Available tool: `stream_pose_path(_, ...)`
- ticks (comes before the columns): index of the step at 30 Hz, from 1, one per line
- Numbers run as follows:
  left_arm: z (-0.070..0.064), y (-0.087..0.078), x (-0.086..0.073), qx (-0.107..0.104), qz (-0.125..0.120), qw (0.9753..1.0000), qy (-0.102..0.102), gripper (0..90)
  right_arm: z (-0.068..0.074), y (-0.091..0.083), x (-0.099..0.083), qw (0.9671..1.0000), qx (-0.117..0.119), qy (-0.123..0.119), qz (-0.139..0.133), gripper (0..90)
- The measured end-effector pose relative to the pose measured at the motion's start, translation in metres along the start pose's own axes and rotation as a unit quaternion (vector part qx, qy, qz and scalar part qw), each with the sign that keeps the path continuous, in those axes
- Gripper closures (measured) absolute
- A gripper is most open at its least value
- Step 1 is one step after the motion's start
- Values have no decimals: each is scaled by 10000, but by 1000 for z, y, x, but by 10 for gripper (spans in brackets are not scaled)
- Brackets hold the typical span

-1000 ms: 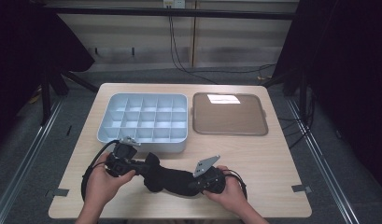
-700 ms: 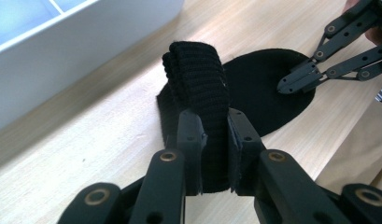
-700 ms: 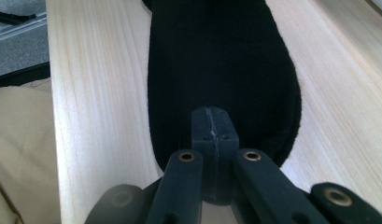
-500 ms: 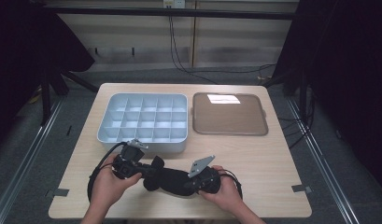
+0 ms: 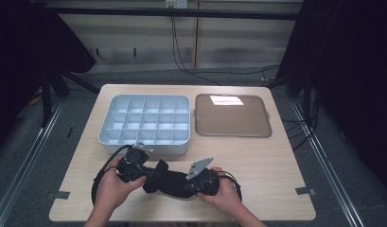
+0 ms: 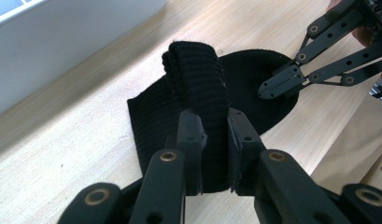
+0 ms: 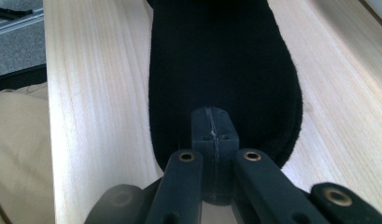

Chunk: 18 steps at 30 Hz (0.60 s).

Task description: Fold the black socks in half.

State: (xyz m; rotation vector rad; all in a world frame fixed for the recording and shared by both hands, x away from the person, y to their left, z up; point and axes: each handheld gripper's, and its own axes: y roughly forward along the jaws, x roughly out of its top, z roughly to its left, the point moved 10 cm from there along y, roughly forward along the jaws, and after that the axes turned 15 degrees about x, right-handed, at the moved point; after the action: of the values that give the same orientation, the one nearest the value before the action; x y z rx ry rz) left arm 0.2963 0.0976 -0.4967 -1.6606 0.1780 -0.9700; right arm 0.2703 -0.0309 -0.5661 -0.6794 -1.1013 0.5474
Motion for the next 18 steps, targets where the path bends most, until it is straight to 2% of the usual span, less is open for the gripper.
stream_pose_path(5,-1,2,0,-17,9,10000,20,777,2,3,4,10000,27,-7,15,900)
stream_pose_path(10,2,4,-3,-19,62,10000,-18,777,4,5,9,9999,23,-130,-12,900)
stream_pose_path(15,5,7,-6,-11,118,9999,-64,776,9,-7,14,9997,-11,-188,-127,900)
stream_pose_path(18,6,9,-8,-10,151,9998,-94,776,9,-25,13,9994,-99,-217,-250,900)
